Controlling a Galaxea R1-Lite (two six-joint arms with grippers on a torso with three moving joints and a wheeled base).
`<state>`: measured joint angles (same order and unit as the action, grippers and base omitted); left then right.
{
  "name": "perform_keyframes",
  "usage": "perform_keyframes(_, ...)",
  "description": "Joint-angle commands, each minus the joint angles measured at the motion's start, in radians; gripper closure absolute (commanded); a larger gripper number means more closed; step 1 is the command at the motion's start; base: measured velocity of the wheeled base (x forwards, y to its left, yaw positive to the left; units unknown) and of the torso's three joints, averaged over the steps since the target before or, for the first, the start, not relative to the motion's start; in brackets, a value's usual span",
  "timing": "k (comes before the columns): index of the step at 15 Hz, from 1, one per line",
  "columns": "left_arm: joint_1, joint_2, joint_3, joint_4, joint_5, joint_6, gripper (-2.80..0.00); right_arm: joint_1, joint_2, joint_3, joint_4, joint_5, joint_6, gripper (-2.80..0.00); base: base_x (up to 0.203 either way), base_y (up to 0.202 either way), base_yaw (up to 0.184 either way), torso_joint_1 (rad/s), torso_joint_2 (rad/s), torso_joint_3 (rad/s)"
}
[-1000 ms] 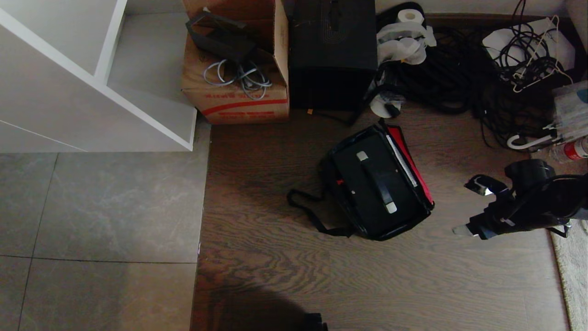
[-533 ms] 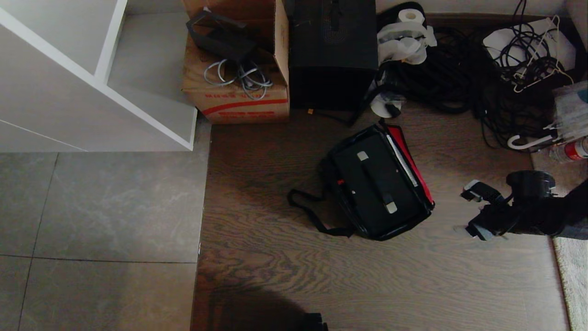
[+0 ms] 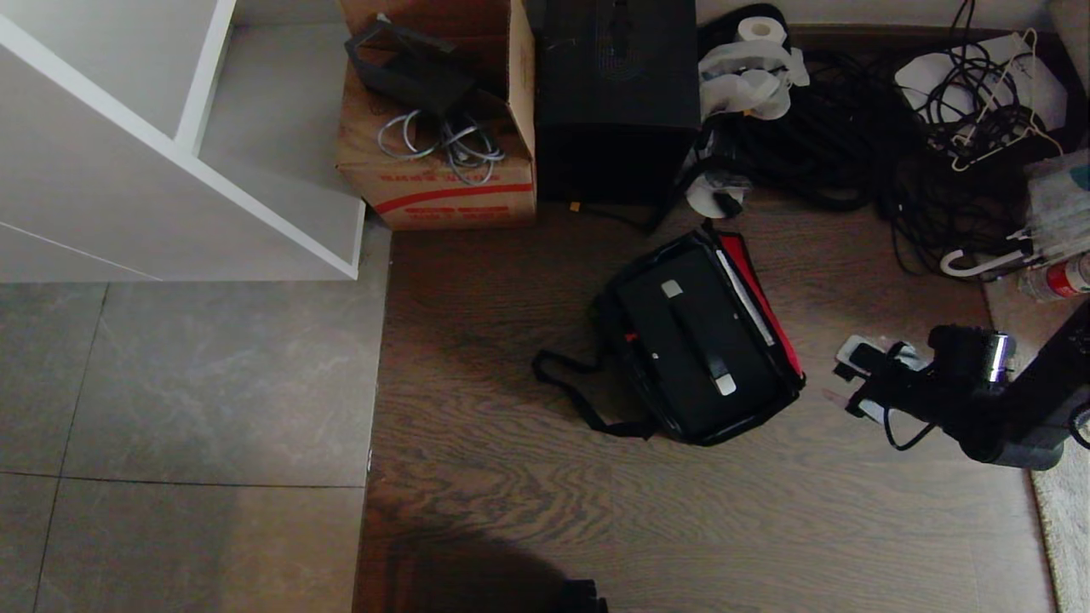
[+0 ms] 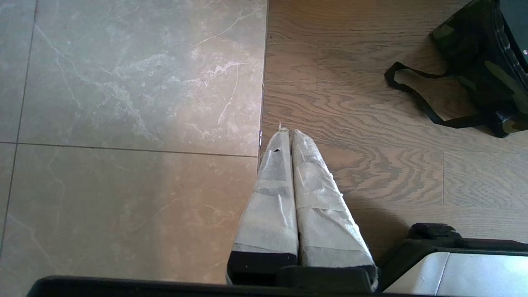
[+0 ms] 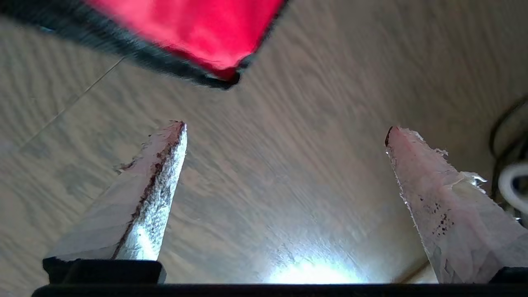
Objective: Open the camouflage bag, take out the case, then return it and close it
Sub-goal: Close the top of the storage box
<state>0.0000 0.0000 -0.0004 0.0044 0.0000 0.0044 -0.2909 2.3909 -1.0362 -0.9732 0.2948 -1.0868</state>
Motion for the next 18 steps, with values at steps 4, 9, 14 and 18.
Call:
perform_keyframes(4, 0.0, 0.0, 0.0, 0.0, 0.0, 0.0, 0.0, 0.002, 0.064, -0.021, 0.049, 0.05, -0.012, -2.8, 0.0, 0.0, 0.0, 0.0, 0.0, 0.0)
perform_keyframes(9, 0.0, 0.0, 0.0, 0.0, 0.0, 0.0, 0.0, 0.014, 0.122, -0.115, 0.048, 0.124, 0.091, -2.8, 0.0, 0.0, 0.0, 0.0, 0.0, 0.0)
perform_keyframes(14, 0.0, 0.0, 0.0, 0.0, 0.0, 0.0, 0.0, 0.023, 0.21, -0.208, -0.018, 0.126, 0.144, -2.8, 0.0, 0.0, 0.0, 0.0, 0.0, 0.0)
perform_keyframes(18, 0.0, 0.0, 0.0, -0.001, 0.0, 0.0, 0.0, 0.038, 0.25, -0.305, -0.007, 0.121, 0.172, -2.8, 0.0, 0.0, 0.0, 0.0, 0.0, 0.0)
